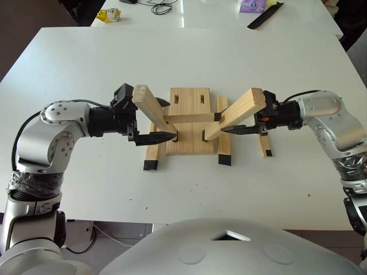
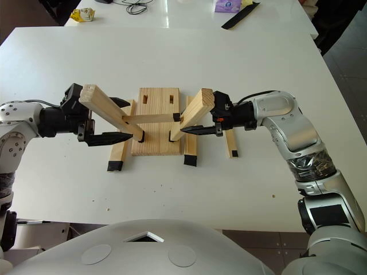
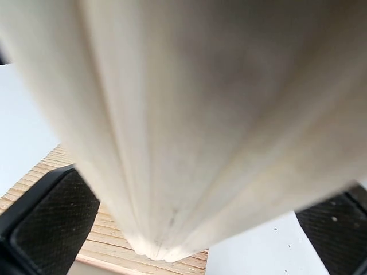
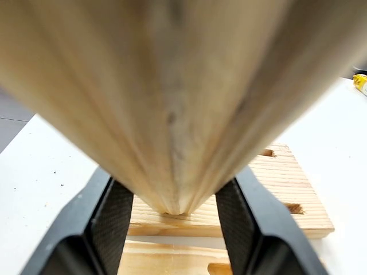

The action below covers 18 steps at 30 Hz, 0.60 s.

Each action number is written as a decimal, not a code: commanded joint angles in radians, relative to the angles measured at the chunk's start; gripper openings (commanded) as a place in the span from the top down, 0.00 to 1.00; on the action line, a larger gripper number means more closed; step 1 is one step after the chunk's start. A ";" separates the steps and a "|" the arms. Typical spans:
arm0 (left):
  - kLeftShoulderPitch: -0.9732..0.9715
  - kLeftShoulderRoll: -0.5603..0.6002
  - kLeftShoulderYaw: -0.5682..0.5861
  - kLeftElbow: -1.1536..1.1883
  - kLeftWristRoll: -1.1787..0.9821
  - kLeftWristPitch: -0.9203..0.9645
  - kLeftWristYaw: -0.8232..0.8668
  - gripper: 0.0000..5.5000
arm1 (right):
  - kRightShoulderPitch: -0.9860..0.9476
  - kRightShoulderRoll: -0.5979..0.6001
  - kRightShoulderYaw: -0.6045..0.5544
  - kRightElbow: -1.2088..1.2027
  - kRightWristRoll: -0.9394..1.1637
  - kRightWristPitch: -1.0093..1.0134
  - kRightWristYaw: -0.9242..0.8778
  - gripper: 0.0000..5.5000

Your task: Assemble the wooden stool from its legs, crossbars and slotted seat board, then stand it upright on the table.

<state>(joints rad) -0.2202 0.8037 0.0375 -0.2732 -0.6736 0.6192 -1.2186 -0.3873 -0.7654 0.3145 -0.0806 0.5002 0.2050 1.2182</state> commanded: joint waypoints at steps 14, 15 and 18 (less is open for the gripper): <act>-0.186 0.014 0.151 0.076 -0.228 0.169 0.007 0.02 | 0.076 -0.023 0.102 0.035 -0.160 0.048 -0.006 0.63; -0.191 0.011 0.155 0.075 -0.236 0.174 0.014 0.02 | 0.076 -0.021 0.102 0.035 -0.160 0.048 -0.007 0.63; -0.221 -0.002 0.158 0.083 -0.242 0.173 0.040 0.02 | 0.075 -0.017 0.105 0.037 -0.163 0.047 -0.009 0.63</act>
<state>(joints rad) -0.3902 0.8058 0.1819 -0.1871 -0.9111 0.7855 -1.2038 -0.3840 -0.7640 0.3221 -0.0944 0.4922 0.2022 1.2111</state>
